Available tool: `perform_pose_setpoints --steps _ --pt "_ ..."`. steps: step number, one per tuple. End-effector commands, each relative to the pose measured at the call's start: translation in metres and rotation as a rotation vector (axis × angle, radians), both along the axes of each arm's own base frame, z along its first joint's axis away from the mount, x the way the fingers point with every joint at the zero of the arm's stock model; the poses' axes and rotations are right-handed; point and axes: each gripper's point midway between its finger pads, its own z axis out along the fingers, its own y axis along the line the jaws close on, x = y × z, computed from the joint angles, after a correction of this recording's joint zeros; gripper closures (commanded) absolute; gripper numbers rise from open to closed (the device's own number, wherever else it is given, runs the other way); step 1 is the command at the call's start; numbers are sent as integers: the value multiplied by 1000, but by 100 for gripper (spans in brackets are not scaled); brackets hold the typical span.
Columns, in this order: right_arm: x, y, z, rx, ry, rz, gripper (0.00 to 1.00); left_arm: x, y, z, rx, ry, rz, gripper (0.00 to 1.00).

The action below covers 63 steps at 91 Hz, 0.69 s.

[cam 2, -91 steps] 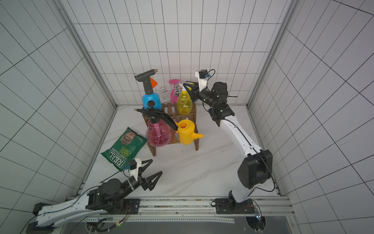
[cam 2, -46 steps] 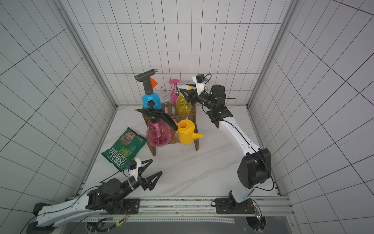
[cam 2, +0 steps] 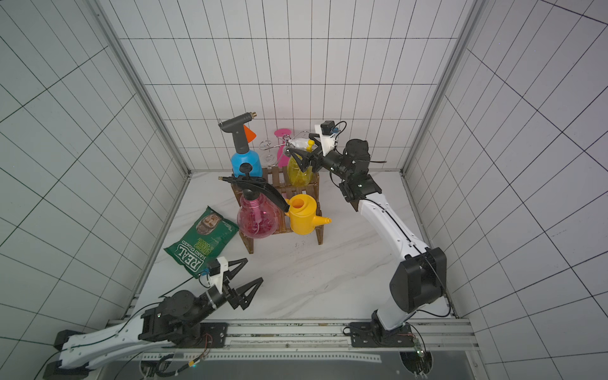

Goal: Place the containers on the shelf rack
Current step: 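Place the container on the shelf, then reset both arms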

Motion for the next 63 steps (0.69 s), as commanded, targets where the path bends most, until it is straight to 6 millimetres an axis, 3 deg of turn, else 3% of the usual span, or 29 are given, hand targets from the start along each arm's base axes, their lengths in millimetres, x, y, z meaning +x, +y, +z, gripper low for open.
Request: perform_pose_setpoints --steps 1,19,36,50,63 --pt "-18 -6 15 -2 -42 0 1 1 2 1 -2 -5 6 1" --pt "-40 -12 16 -27 -61 26 1 0 2 2 -5 -6 4 1" --pt "-85 -46 22 -25 -85 -38 1 2 5 3 -14 -7 16 1" --pt "-117 -105 0 48 -27 -263 1 9 11 2 -13 0 74 1" --pt "-124 -186 -73 141 118 -639 1 29 33 -8 -4 39 237 1"
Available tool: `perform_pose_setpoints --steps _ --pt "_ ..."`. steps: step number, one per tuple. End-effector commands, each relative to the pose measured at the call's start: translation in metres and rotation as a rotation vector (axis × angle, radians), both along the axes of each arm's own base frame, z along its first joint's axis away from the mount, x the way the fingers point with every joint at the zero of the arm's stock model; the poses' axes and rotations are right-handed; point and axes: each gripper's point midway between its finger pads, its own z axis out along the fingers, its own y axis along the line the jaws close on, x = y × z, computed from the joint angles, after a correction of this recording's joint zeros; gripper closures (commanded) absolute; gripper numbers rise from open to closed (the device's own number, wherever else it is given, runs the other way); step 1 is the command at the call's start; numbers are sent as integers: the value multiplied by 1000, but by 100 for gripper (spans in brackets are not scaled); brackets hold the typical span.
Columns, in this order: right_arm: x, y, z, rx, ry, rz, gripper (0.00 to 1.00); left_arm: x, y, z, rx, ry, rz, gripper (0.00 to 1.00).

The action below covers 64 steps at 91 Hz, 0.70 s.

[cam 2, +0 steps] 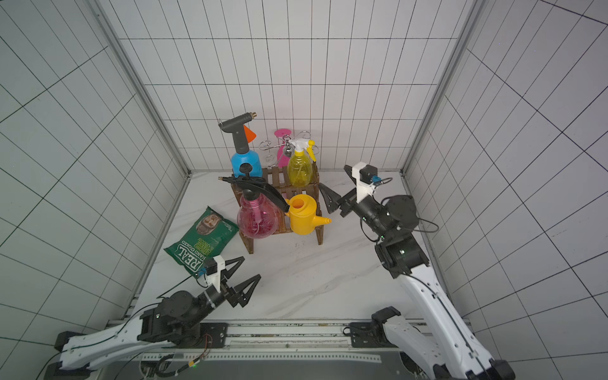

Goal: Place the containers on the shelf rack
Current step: Reset both arms

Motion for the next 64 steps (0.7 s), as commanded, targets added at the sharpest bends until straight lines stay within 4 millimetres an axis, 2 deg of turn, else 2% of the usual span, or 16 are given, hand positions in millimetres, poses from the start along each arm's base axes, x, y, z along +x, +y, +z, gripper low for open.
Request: perform_pose_setpoints --steps 1,7,12,21,28,36,45,52,59,64 --pt "14 -69 -63 105 163 -370 1 19 22 -10 7 36 159 1" --pt "14 -108 -114 122 252 -569 1 33 39 -16 16 47 279 1" --pt "12 -131 -153 106 297 -682 1 43 57 -20 17 60 389 1" --pt "10 -161 -209 65 368 -815 1 55 85 -20 31 76 542 1" --pt "14 -185 -244 27 434 -902 1 60 94 -16 62 59 591 2" --pt "21 -211 -267 79 500 -965 1 67 107 -12 95 43 689 2" --pt "39 -218 -271 92 501 -935 1 77 124 -11 151 37 822 2" --pt "56 -222 -286 16 522 -955 1 86 134 -7 160 39 890 2" --pt "76 -222 -318 -22 559 -949 1 101 142 -1 172 26 937 2" --pt "93 -216 -317 -11 547 -898 1 112 150 1 192 33 970 1"
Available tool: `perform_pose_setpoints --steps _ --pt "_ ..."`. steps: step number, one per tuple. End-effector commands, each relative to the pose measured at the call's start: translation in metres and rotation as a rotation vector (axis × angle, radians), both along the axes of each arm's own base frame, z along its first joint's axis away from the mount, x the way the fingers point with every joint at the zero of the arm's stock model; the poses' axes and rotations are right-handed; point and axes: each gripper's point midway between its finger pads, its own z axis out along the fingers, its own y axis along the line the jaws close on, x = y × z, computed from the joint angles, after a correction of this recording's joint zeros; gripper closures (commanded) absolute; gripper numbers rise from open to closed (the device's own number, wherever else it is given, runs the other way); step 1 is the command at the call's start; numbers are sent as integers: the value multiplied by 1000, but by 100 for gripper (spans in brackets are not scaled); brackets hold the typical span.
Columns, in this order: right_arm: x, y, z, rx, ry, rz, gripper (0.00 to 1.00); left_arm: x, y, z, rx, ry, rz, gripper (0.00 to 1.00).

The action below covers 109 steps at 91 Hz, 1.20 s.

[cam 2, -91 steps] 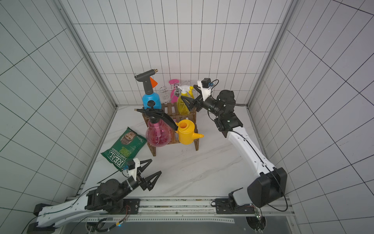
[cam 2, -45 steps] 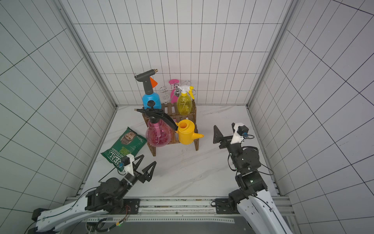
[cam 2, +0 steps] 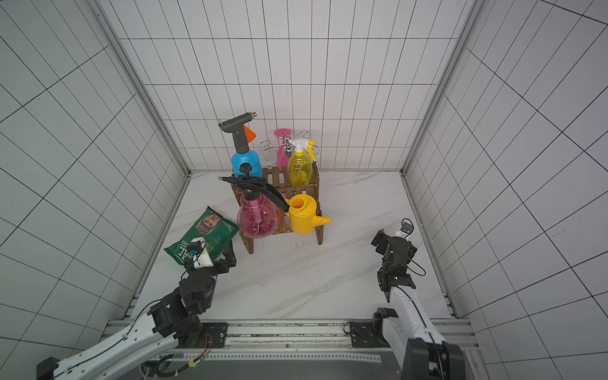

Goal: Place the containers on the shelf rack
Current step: Reset both arms

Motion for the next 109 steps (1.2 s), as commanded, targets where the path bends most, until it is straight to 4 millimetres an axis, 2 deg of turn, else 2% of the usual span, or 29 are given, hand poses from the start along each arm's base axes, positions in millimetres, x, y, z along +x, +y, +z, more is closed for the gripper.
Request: perform_pose_setpoints --steps 1,3,14,19,23,25,27,29,33,35,37,40,45,47,52,60,61,62,63,69,73,74,76,79,84,91,99,109 --pt "35 8 22 -3 -126 78 1 20 14 29 -10 -53 73 1" --pt "40 8 19 -20 -103 84 1 24 20 26 -4 -39 97 2" --pt "53 3 34 -134 -189 76 1 55 46 12 -30 17 174 2" --pt "55 1 12 -138 -191 56 1 72 51 12 44 19 185 2" --pt "64 4 7 -161 -202 71 1 85 63 14 90 28 246 2" --pt "64 6 -6 -163 -131 86 1 91 70 16 96 40 275 2" --pt "62 9 -19 -151 -23 103 1 99 76 9 102 75 289 2" --pt "69 11 -9 -147 -28 117 1 103 81 -3 99 119 296 2" --pt "83 12 -5 -159 -60 125 1 110 91 -28 77 173 315 2" --pt "82 12 -6 -160 -55 124 1 112 94 -37 70 182 318 2" --pt "76 10 -16 -154 -1 115 1 113 96 -45 71 188 324 2" --pt "78 7 -4 -149 -36 89 1 118 101 -47 73 154 334 2" --pt "79 4 -4 -163 -64 68 1 126 100 -41 82 137 309 2" --pt "75 4 -11 -164 -21 69 1 128 99 -44 63 151 290 2" --pt "79 4 -5 -159 -24 64 1 139 94 -42 17 91 186 3" --pt "78 6 -7 -162 -22 76 1 152 100 -38 17 81 146 2" --pt "78 6 -7 -161 -23 77 1 150 101 -52 17 116 145 2" --pt "78 6 -7 -161 -25 77 1 150 102 -56 16 116 143 2" --pt "78 6 -7 -161 -26 77 1 151 102 -47 9 67 142 2" --pt "78 6 -7 -161 -26 78 1 158 103 -55 5 -20 102 2" --pt "78 6 -7 -161 -24 77 1 163 102 -77 2 81 83 2" --pt "78 6 -7 -160 -25 77 1 167 103 -70 -4 87 84 2" --pt "78 6 -7 -160 -26 78 1 170 102 -70 -18 140 88 2" --pt "78 6 -7 -160 -25 77 1 173 101 -60 -1 103 84 2" --pt "78 6 -7 -160 -26 77 1 170 97 -65 15 63 66 2" --pt "78 6 -7 -160 -26 76 1 169 96 -74 6 128 65 2" --pt "75 6 -7 -164 -29 78 1 172 95 -70 26 148 85 2" --pt "60 12 -1 -171 -113 101 1 171 92 -72 39 153 93 2"
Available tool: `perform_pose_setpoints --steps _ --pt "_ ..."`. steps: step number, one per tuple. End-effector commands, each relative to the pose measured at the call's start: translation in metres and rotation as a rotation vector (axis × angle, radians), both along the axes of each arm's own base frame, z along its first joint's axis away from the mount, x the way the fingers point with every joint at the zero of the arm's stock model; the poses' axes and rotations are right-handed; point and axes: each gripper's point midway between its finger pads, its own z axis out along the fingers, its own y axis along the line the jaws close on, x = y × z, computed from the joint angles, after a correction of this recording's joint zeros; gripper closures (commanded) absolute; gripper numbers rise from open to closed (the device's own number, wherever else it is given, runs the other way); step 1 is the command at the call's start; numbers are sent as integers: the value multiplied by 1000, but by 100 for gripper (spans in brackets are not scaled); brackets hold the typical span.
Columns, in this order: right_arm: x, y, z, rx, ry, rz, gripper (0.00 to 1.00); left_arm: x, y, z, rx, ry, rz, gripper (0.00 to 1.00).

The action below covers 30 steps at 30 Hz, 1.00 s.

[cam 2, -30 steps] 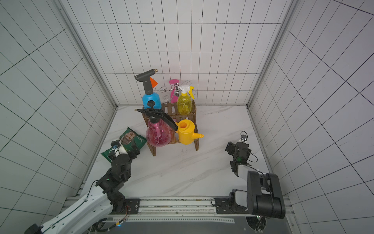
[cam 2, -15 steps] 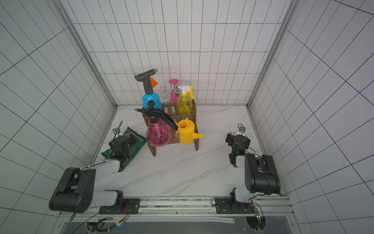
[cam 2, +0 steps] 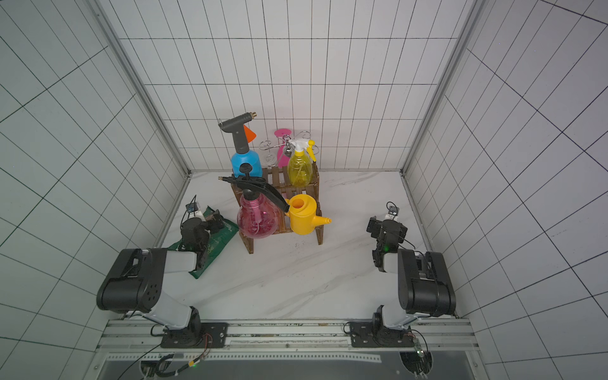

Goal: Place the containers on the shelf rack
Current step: Reset both arms

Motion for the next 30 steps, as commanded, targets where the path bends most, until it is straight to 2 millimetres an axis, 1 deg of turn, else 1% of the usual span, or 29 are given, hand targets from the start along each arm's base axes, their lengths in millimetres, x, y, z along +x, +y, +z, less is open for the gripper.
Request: perform_pose_setpoints --steps 1,3,5,11,16,30 --pt "-15 7 9 -17 -82 35 1 3 -3 6 23 4 -5 2" --pt "-24 15 16 -24 -152 85 1 3 -3 5 21 4 -7 2" --pt "-29 19 20 -34 -191 107 1 3 -3 6 21 3 -7 1" --pt "-30 16 20 -32 -200 87 1 3 -3 6 21 3 -7 2" --pt "-34 3 21 -19 -214 4 1 3 -3 6 21 2 -7 2" --pt "-36 6 22 -30 -226 17 1 3 -3 6 20 3 -6 2"
